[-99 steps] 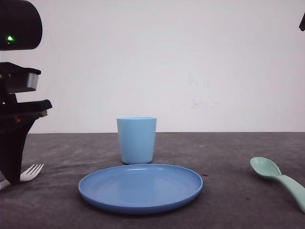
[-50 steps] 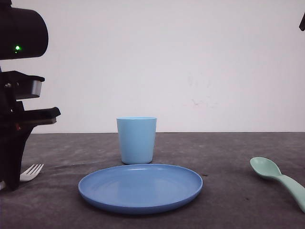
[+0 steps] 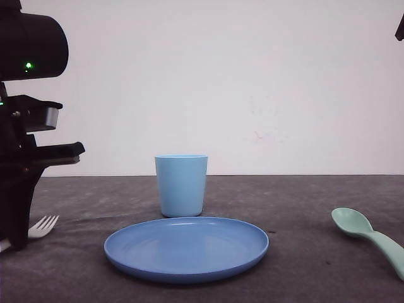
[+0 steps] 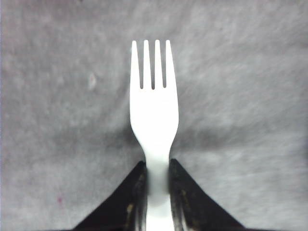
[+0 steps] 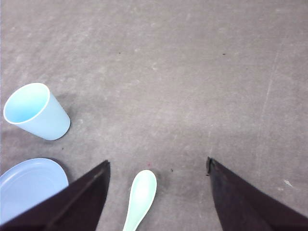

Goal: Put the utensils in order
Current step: 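Lift the white fork with the left gripper and drop it into the cup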

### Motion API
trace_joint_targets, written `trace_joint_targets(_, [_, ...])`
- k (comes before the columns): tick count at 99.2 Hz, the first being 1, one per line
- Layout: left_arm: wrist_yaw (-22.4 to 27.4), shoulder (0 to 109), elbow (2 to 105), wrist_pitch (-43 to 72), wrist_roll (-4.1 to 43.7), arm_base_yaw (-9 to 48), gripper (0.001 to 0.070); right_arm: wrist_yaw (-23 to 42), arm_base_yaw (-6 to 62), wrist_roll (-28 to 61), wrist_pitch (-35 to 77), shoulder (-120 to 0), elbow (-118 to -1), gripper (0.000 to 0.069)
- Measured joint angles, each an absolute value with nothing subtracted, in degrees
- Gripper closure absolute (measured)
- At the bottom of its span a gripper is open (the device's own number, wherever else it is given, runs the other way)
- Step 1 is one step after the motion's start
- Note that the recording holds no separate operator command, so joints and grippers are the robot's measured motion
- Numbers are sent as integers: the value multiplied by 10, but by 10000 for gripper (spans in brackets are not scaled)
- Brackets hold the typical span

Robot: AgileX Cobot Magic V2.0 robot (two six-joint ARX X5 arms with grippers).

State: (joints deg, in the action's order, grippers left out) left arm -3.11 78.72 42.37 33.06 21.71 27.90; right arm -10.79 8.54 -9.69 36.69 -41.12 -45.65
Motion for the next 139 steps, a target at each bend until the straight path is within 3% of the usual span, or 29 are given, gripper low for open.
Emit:
trace_joint_targets(18, [-31,693,454,290,219,279,667,-108,85,-99,367,-411,-456,290])
trace_joint_targets(36, [-31,592,467,142,215,294,667,-106,85,-99,365,-411,-456,290])
trace_joint_targets(49, [-31,582,467,1,184,317,667,-105,85,-99,343,-411,-456,290])
trace_joint_targets(73, [-33,684,467,-172,117,338,667,-105,85,-99,319,-411,-456,290])
trace_joint_targets(99, [-34,839,467,-334,86,343,667,-105,85,-99,315,-411,-456,290])
trace_joint_targets(129, [-34,940,467,-357,88,343,662,-103,85,-99,308,-411,-456,290])
trace_joint_targets(139, [-34,941,467,-352,97,343,599,-103,85,-99,309,-411,-456,290])
